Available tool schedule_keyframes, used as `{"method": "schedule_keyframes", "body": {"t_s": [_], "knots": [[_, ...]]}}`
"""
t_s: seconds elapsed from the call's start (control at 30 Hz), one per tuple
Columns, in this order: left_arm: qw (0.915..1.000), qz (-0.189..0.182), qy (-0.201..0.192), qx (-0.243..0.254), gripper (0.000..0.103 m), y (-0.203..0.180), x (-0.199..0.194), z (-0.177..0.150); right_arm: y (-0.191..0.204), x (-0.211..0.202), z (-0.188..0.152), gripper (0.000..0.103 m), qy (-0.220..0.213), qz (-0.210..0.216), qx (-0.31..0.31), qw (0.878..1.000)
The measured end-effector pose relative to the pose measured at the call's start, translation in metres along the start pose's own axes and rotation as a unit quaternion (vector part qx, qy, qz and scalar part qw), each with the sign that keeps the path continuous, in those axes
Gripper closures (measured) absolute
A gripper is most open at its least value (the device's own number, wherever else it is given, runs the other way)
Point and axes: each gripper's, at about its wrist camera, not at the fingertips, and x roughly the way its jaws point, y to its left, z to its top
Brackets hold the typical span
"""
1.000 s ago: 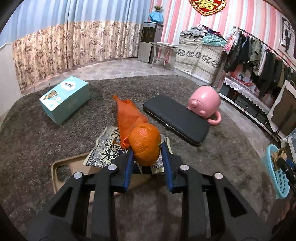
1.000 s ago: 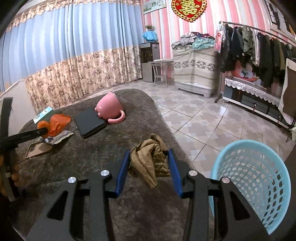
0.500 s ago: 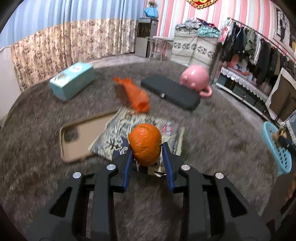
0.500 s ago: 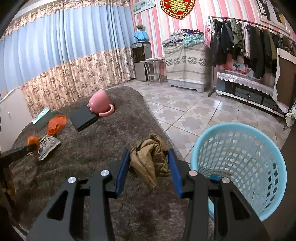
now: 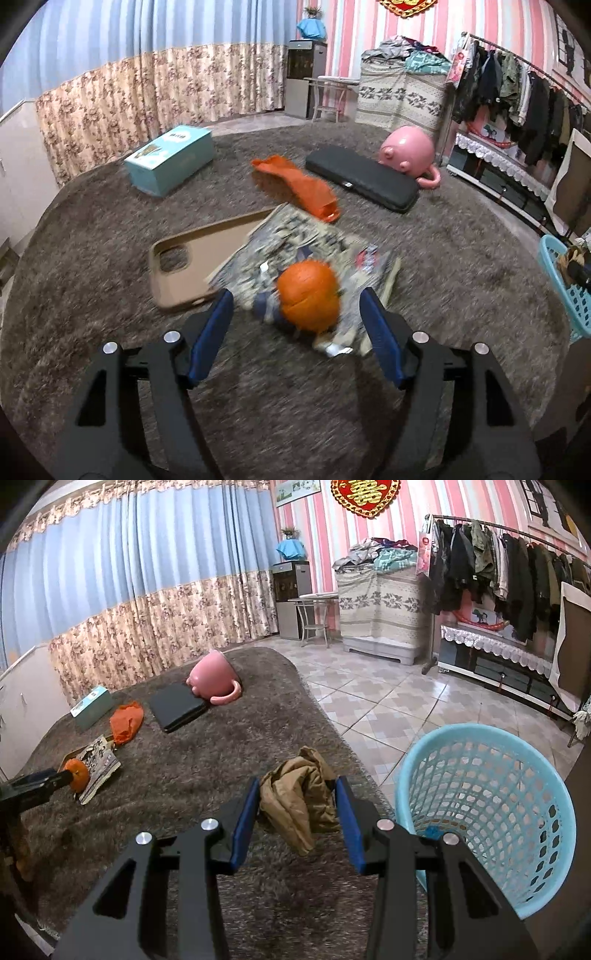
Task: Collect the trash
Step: 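Lift the orange with the left tool while the right tool holds the brown cloth, then carry the orange and brown cloth in both tools over the light-blue basket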
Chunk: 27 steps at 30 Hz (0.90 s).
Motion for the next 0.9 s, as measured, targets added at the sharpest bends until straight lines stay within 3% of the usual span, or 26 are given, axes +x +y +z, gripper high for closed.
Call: {"method": "schedule_keyframes", "body": {"t_s": [0.03, 0.07, 0.13, 0.27, 0.5, 0.73, 0.9], "knots": [[0.9999, -0.003, 0.002, 0.012, 0.042, -0.007, 0.004, 0.001, 0.0, -0.001, 0.0, 0.061, 0.0, 0.0, -0.001, 1.0], [0.9997, -0.001, 0.009, 0.023, 0.056, -0.012, 0.01, 0.002, 0.001, -0.002, 0.0, 0.061, 0.0, 0.0, -0.002, 1.0], [0.9987, 0.004, 0.031, 0.041, 0.07, -0.019, 0.024, 0.003, 0.001, -0.003, -0.001, 0.061, 0.0, -0.001, -0.002, 1.0], [0.999, -0.015, 0.029, 0.029, 0.073, -0.017, 0.025, 0.017, 0.0, -0.005, -0.001, 0.061, -0.003, -0.002, 0.002, 1.0], [0.9982, -0.046, -0.029, 0.024, 0.073, -0.03, -0.001, 0.062, -0.013, -0.012, 0.001, 0.061, -0.012, -0.012, 0.014, 1.0], [0.9926, -0.095, -0.054, 0.053, 0.073, -0.089, -0.002, 0.086, -0.049, -0.026, 0.006, 0.061, -0.024, -0.049, 0.027, 0.998], [0.9816, -0.153, -0.055, 0.1, 0.073, -0.157, 0.005, 0.079, -0.085, -0.042, 0.005, 0.061, -0.031, -0.091, 0.04, 0.995]]}}
